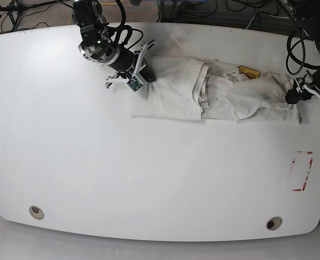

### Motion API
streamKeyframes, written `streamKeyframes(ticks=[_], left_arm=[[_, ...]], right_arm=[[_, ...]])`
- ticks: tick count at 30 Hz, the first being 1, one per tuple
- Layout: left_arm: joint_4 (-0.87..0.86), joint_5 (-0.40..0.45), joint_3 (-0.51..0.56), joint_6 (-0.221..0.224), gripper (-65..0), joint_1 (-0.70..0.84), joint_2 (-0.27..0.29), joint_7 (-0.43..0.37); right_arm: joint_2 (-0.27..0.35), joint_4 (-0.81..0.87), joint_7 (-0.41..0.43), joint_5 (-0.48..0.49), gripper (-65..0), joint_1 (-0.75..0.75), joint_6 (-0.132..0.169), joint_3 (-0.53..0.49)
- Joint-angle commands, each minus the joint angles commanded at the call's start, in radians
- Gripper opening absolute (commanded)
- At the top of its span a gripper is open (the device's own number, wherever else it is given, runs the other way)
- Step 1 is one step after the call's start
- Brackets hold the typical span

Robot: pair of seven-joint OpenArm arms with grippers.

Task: Fold the T-shirt properly
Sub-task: 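Grasp the shirt end with the left gripper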

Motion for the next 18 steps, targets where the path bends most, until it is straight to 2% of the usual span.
streamKeyframes(ticks=[6,9,13,15,18], left_arm=[[-0.025,0.0,0.006,0.0,-22.5,-0.011,0.002,0.0],[-0.026,0.0,0.006,0.0,-30.7,-0.021,0.002,0.0],[-0.026,0.002,0.006,0.0,-50.3,-0.026,0.002,0.0],[-0.023,0.009,0.008,0.0,-56.5,-0.026,0.002,0.0],[-0.021,0.037,0.008,0.0,-58.6,-0.028,0.002,0.0]], right_arm=[[0.0,0.0,0.0,0.0,-64.8,0.0,0.0,0.002],[-0.002,0.0,0.0,0.0,-64.8,0.0,0.0,0.002],[-0.002,0.0,0.0,0.0,-64.8,0.0,0.0,0.003],[-0.002,0.0,0.0,0.0,-64.8,0.0,0.0,0.003],[-0.003,0.0,0.0,0.0,-64.8,0.0,0.0,0.003]])
